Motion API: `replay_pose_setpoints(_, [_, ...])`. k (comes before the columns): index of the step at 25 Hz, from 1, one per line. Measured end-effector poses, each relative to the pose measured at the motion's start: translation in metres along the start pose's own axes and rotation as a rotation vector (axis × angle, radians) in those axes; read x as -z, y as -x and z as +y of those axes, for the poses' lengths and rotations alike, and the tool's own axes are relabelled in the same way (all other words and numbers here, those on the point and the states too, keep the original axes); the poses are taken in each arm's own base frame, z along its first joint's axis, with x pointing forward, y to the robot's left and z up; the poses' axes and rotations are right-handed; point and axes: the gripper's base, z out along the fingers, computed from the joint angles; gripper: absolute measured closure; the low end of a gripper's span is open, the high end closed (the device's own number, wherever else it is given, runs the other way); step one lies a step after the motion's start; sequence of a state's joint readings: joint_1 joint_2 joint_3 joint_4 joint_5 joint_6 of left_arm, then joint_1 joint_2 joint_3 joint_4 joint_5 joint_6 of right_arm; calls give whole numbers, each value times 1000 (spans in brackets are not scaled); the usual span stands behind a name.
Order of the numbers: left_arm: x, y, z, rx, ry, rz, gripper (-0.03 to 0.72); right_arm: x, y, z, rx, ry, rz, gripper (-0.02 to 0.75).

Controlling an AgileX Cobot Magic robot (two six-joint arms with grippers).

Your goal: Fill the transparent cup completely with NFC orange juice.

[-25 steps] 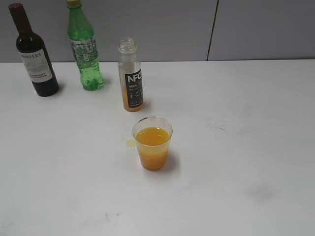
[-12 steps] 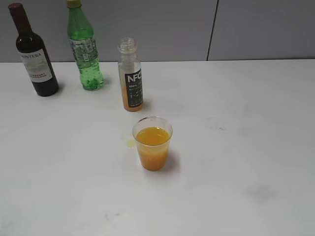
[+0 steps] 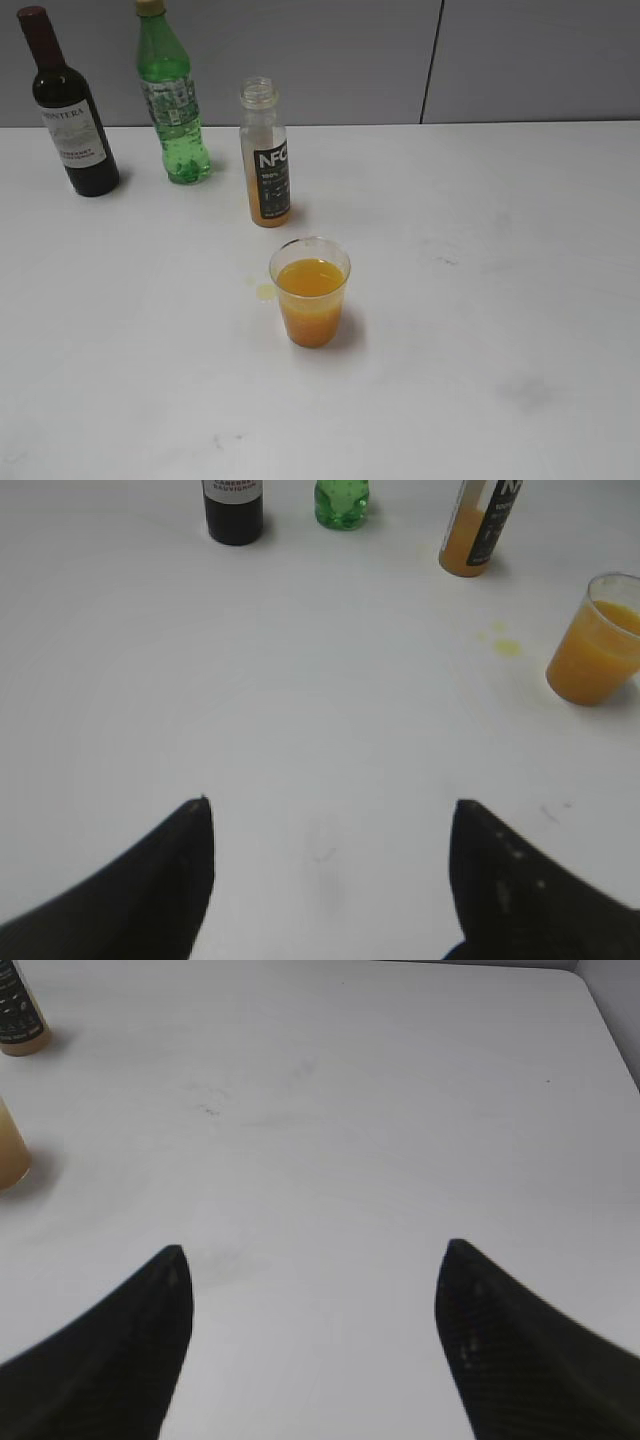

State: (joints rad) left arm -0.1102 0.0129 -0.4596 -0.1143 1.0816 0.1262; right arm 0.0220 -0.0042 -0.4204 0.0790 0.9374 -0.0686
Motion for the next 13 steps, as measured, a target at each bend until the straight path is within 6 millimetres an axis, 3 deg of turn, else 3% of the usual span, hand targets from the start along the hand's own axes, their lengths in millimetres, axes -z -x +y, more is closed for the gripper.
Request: replay_pose_setpoints(13, [0, 0, 0, -1, 0, 1, 134, 0, 0, 0, 0, 0, 0, 150])
